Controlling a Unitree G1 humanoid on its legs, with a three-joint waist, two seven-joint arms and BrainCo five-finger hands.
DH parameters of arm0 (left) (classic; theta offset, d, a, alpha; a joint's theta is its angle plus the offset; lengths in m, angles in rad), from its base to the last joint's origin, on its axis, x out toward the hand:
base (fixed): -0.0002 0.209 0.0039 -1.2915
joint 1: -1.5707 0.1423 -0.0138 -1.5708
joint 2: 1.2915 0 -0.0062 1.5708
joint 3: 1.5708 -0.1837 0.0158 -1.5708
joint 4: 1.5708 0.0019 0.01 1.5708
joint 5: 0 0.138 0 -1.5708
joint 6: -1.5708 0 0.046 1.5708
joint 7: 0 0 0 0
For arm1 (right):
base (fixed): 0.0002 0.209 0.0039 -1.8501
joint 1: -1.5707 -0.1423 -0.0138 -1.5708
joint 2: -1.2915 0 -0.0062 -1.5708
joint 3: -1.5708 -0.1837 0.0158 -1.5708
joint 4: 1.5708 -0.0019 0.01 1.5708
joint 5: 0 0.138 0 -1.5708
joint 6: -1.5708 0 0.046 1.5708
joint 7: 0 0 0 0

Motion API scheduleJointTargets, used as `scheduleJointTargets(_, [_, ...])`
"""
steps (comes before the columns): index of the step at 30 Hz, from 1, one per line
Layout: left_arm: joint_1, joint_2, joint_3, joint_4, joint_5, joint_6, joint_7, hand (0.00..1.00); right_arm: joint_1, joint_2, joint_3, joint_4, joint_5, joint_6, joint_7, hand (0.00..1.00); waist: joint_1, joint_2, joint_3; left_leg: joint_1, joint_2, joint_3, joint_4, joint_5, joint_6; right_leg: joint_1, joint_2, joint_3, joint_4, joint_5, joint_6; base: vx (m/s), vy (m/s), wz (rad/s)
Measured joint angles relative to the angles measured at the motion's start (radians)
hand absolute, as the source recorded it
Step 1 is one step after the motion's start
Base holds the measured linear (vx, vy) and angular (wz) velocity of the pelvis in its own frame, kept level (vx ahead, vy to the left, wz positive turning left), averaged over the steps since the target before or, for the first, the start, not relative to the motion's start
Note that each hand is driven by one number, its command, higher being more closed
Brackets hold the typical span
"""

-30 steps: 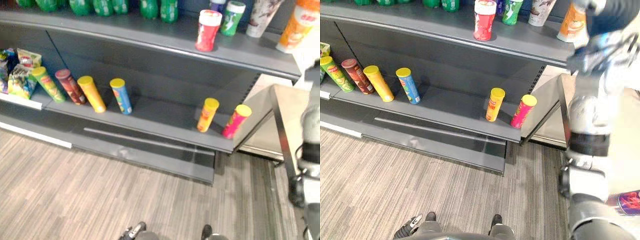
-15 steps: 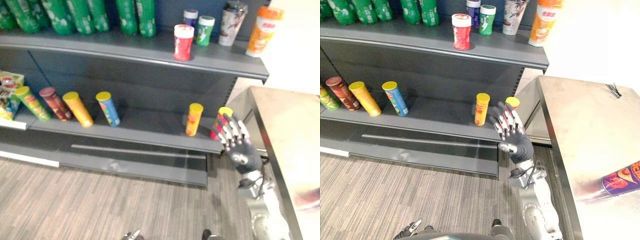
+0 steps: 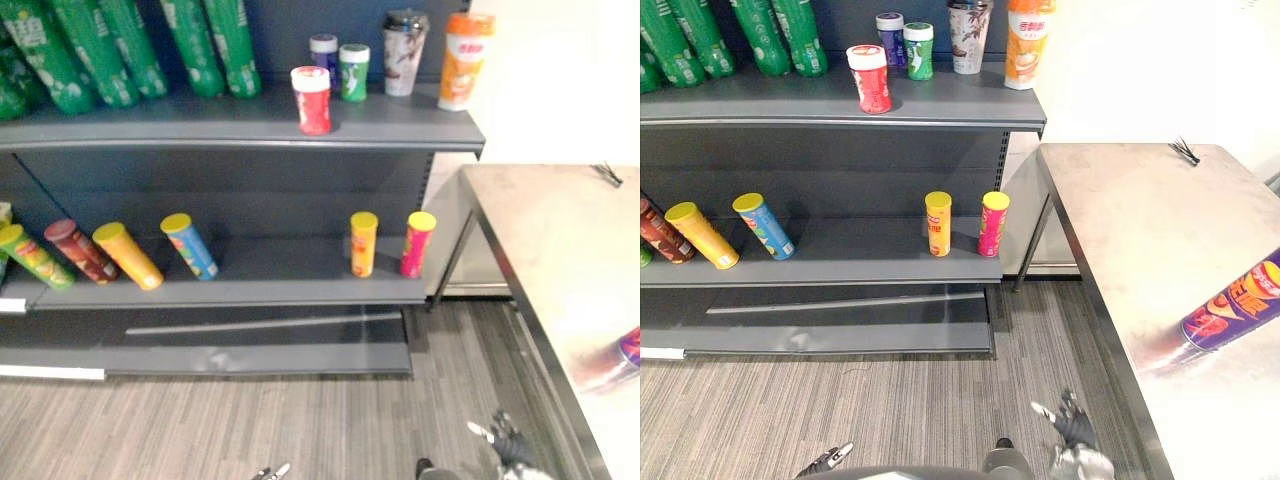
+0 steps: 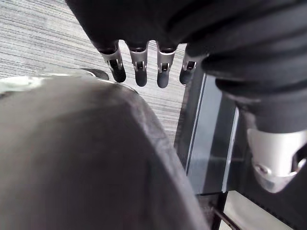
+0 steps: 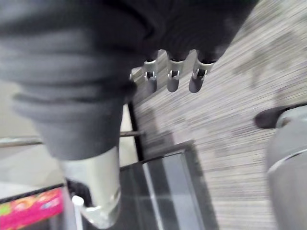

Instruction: Put the gum and the chips on the shelf.

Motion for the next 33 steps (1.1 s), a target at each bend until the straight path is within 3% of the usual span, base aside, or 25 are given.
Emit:
scheduleJointTargets(3, [-0.003, 0.000, 0.002, 0.008, -0.003, 0.000, 0.014, 0.00, 0.008, 0.018, -0.064, 0.135, -0.030, 0.022, -0.031, 0.00, -0.005, 0.005, 0.015, 0.008, 0.000, 0.001, 0.012, -0.013, -0.005, 0.013, 0.000, 0.002, 0.000, -0.004, 0.005, 0.00, 0.000, 0.00])
scheduleJointTargets(9, [-0.005, -0.009, 0.012, 0.008, -0.002, -0.001, 0.039, 0.00, 0.020, 0.040, -0.096, 0.245, -0.024, 0.054, -0.034, 0.00, -0.007, 0.000, 0.039, 0.011, -0.007, -0.010, 0.024, -0.025, 0.004, 0.026, -0.003, -0.002, 0.000, -0.011, 0.001, 0.00, 0.001, 0.03])
scheduleJointTargets(19, [-0.033, -0.018, 0.031, 0.028, -0.046, -0.002, 0.084, 0.00, 0.008, 0.027, -0.052, 0.289, 0.133, 0.060, 0.043, 0.00, -0.008, -0.008, 0.072, 0.035, 0.001, 0.010, 0.045, -0.046, -0.004, 0.023, 0.001, 0.016, 0.046, -0.037, 0.008, 0.03, 0.003, -0.05])
scheduleJointTargets(28, [-0.060, -0.018, 0.030, 0.028, -0.092, -0.004, 0.089, 0.00, 0.023, 0.023, -0.063, 0.290, 0.139, 0.061, 0.057, 0.00, -0.016, -0.001, 0.135, 0.024, 0.025, 0.035, 0.336, -0.214, 0.018, 0.034, -0.003, 0.068, 0.190, -0.100, 0.032, 0.03, 0.064, -0.14])
scheduleJointTargets(33, [-0.063, -0.014, 0.033, 0.020, -0.093, -0.002, 0.083, 0.00, 0.099, 0.039, -0.118, 0.315, 0.120, 0.079, 0.094, 0.00, -0.043, 0.006, 0.170, 0.010, 0.041, 0.049, 0.525, -0.320, 0.053, 0.060, -0.004, 0.107, 0.243, -0.113, 0.052, -0.12, 0.139, -0.15])
